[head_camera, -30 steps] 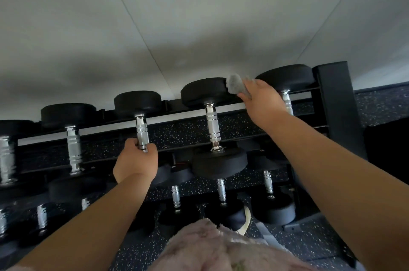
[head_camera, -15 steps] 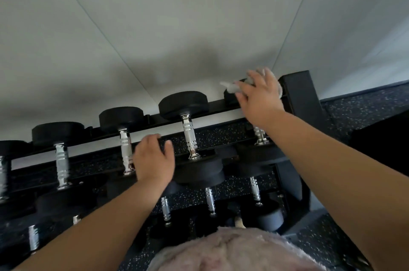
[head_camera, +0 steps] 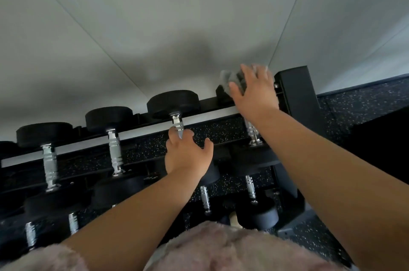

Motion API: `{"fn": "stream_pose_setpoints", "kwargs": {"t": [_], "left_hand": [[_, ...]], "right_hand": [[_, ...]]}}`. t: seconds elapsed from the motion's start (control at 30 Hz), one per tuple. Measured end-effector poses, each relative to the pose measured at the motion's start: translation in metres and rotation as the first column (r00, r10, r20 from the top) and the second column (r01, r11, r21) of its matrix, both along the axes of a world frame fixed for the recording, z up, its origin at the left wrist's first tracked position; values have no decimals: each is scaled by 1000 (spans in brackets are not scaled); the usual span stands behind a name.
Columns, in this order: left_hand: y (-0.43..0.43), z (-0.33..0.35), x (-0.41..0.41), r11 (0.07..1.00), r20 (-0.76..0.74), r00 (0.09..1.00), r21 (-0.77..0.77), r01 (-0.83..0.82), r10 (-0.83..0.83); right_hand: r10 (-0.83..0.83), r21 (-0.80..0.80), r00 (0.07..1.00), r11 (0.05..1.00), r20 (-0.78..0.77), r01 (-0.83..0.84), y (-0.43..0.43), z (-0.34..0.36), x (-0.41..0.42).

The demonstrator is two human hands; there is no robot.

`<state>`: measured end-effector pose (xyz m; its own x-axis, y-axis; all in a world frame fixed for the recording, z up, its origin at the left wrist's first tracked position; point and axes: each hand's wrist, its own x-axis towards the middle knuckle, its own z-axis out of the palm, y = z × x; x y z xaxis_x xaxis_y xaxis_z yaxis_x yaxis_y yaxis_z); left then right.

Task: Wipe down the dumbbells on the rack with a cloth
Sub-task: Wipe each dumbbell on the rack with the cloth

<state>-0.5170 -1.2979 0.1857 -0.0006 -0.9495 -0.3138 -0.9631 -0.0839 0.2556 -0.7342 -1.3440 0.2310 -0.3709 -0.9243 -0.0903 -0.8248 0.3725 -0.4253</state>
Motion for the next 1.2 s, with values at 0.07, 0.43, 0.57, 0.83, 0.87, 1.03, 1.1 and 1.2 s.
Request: {"fn": "stream_pose_setpoints", "kwargs": {"t": [0.07,0.43,0.57,0.83,0.87,1.03,1.1,1.2], "left_hand": [[1,2,0,1000,-3,1000,2,-3,3],[0,3,-2,1000,34,999,-11,9,-9],[1,4,-3,1000,52,999,-6,8,-8],[1,2,-4,1000,76,997,-4,25,-25],[1,2,-4,1000,74,997,-9,26,-25],[1,6,-4,999,88,995,-10,40,-39],[2,6,-5,999,87,995,-5,38,-38],[2,4,-4,999,88,995,-14,41,-39]], "right_hand": [[299,-30,925,949,-234,-314,-3,-6,17],[-100,-182,993,977,60,110,1,-15,-47],[-255,-182,929,934,270,309,2,-22,-46],[-68,-121,960,987,271,104,12,-28,-39],[-140,-40,929,986,343,164,16,-28,-42],[-271,243,882,952,385,186,41,-40,-25],[-182,336,928,940,326,66,43,-49,-11],[-147,399,954,916,260,33,21,-46,-8]]}}
